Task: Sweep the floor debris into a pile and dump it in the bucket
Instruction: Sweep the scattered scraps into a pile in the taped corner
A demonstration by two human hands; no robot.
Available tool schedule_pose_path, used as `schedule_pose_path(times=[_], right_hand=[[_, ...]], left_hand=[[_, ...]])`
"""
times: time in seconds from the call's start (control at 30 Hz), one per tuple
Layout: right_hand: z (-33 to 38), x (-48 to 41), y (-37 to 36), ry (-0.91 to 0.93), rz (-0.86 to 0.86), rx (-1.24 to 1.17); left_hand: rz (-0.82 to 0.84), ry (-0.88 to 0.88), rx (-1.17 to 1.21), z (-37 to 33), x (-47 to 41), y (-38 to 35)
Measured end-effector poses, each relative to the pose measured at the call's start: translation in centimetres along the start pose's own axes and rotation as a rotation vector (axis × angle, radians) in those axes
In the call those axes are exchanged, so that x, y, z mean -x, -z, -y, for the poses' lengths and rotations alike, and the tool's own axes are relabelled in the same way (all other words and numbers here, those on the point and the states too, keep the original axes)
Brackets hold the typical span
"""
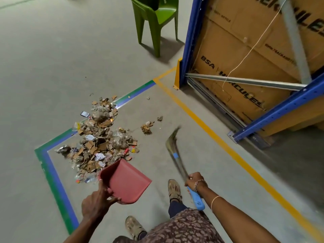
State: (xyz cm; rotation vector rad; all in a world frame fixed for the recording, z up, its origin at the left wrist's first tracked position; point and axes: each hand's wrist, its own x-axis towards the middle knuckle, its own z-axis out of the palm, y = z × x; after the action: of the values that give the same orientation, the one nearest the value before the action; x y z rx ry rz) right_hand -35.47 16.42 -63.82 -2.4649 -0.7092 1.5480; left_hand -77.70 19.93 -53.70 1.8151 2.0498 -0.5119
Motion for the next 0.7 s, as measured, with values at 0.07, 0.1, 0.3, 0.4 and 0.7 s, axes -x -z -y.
schedule_pose_path(times=[0.07, 0.1, 0.3, 0.4, 0.7], right_hand=[[2.0, 0.2, 0.8, 0.075, 0.070, 0.042], [3.2, 0.8, 1.4, 0.114, 0.095, 0.058], [6.5, 1.3, 4.5, 0.335, 0.134, 0.119], [7.4, 0.6, 6.3, 0.395, 0.097, 0.134], [14.1, -3.2, 10.3, 0.299, -0.081, 0.073]], left_hand=[[-0.019, 0.011, -0.005, -1.7, -0.5, 0.4], [-0.025, 0.018, -0.001, -2.4, -0.7, 0.8], [-0.086, 0.093, 0.037, -5.2, -1.5, 1.9], [-0.105, 0.136, 0.043, -5.9, -1.5, 2.1], [-0.108, 0.198, 0.058, -6.8, -2.6, 2.7]])
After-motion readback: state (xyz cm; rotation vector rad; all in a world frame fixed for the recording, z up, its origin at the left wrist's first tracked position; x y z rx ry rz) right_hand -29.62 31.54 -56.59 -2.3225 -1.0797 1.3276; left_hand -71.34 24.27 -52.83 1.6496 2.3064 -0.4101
